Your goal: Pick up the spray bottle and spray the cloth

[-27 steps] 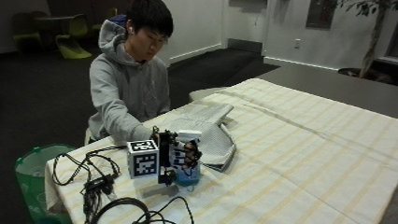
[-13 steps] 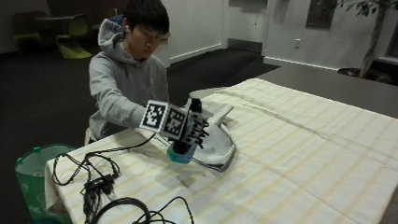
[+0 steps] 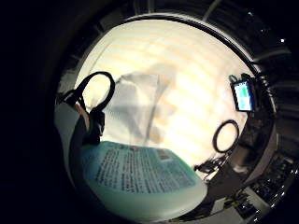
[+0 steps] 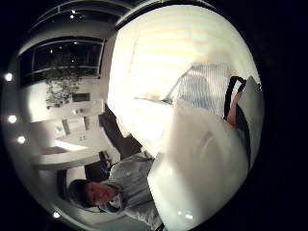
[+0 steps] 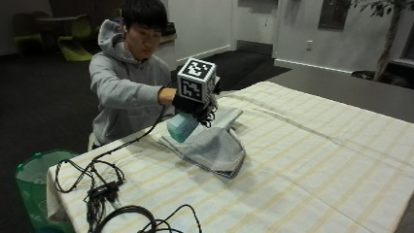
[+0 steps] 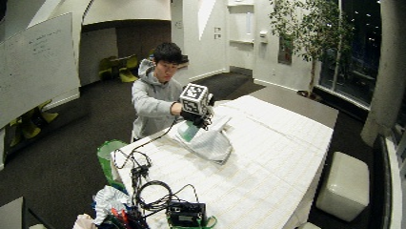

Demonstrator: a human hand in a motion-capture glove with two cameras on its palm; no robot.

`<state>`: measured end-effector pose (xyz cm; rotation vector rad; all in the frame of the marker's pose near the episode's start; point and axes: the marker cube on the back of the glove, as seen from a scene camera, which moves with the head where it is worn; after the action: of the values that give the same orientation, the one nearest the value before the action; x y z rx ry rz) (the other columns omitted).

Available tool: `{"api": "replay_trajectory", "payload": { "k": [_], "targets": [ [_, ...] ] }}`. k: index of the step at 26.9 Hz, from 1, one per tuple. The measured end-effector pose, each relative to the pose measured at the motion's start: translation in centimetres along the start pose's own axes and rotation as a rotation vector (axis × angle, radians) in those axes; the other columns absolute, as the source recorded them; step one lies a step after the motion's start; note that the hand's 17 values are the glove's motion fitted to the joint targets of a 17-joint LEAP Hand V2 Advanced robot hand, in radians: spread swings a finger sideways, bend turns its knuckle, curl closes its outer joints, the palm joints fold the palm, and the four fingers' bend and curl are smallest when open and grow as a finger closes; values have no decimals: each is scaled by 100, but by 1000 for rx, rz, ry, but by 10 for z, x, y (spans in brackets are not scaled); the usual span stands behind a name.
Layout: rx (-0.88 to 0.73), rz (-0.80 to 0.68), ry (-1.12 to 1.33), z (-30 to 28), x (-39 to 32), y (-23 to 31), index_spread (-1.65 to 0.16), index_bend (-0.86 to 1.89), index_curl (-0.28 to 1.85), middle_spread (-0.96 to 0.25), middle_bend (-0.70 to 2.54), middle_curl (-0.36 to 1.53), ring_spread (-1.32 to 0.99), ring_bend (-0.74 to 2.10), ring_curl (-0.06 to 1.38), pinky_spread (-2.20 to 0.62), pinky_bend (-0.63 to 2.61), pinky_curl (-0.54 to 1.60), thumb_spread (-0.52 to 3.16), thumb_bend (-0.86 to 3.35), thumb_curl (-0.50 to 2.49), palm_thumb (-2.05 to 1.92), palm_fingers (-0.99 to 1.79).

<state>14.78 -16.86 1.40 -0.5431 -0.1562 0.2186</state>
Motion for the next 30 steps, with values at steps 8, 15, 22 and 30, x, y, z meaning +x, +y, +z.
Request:
{"api": "replay_trajectory", "payload": {
  "k": [8, 15, 22, 30],
  "targets": [
    [-114, 19, 85, 54, 1, 1, -17, 54, 55, -7, 69, 51, -17, 58, 45, -27, 33, 42, 6, -3, 69, 96, 140],
    [-108, 17, 111, 50, -9, 10, -17, 54, 55, -7, 69, 52, -17, 59, 45, -27, 33, 42, 5, -3, 69, 96, 140],
    [-62, 9, 157, 15, -24, 20, -17, 54, 56, -7, 69, 51, -17, 59, 46, -27, 33, 42, 4, -3, 70, 95, 140],
    [-91, 12, 169, 30, -22, 18, -17, 54, 56, -7, 69, 51, -17, 59, 46, -27, 33, 43, 4, -3, 71, 95, 140]
  ]
}}
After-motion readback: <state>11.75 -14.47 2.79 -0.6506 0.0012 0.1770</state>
